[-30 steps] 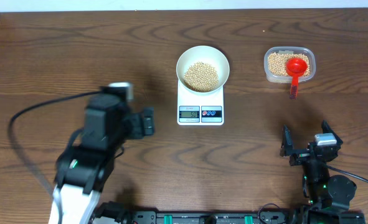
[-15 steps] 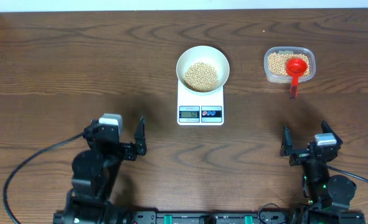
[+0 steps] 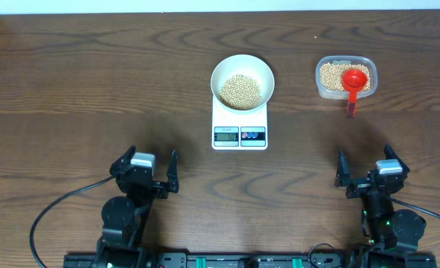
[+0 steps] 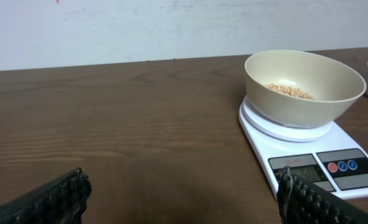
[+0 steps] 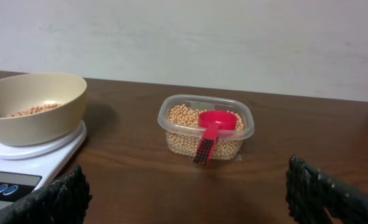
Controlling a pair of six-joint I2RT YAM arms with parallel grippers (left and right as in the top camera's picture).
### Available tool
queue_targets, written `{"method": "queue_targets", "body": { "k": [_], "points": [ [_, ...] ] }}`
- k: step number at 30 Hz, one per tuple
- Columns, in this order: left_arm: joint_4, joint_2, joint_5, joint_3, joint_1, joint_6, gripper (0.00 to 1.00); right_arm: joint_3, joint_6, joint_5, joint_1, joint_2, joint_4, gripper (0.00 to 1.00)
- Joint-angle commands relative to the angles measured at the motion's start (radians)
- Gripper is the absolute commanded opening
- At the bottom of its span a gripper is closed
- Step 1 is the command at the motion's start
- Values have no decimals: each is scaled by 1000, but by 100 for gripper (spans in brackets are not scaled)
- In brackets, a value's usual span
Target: Scoop item into bowl and weigh 50g on scale
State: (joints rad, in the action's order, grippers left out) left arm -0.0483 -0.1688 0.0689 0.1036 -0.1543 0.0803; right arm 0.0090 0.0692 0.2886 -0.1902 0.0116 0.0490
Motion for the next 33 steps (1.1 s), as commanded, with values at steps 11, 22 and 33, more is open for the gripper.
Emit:
{"method": "queue_targets", "body": {
  "k": [11, 22, 33],
  "points": [
    [-18, 168, -9, -100, 38, 17, 98, -3, -12, 2, 8, -7, 4, 99],
    [-18, 164, -8, -100, 38, 17, 98, -3, -12, 2, 8, -7, 4, 99],
    [-18, 164, -8, -100, 38, 17, 98, -3, -12, 2, 8, -7, 4, 99]
  ]
}}
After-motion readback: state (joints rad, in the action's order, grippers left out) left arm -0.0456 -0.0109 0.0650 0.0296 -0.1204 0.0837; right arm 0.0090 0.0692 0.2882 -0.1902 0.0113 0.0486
